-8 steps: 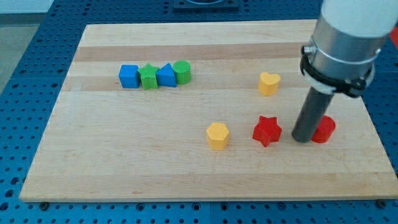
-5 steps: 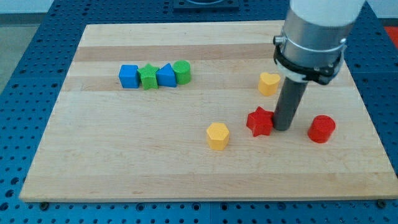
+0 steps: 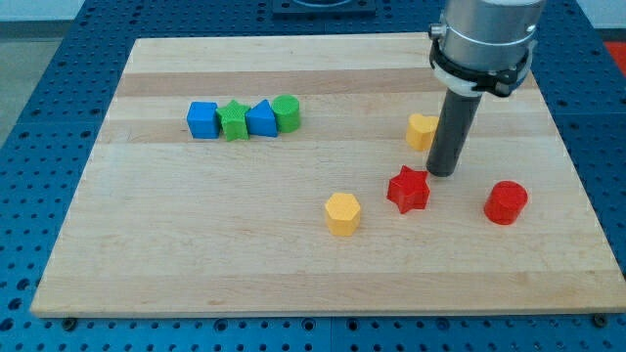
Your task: Slide the red star closer to the yellow hexagon
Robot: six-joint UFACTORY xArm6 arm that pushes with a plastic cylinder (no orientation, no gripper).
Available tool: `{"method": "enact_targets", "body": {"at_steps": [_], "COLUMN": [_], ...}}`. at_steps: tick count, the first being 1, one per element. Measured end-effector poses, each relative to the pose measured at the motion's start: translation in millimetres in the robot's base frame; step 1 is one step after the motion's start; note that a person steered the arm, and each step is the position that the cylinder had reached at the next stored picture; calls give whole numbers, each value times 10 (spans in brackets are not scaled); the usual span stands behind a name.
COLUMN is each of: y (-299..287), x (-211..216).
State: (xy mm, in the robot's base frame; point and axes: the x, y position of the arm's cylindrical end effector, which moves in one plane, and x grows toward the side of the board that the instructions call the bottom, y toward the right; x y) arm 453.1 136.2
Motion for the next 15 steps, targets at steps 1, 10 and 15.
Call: {"method": "enact_targets", "body": {"at_steps": [1,10,15], "y": [0,-511,-44], "x": [-40,463,896]}}
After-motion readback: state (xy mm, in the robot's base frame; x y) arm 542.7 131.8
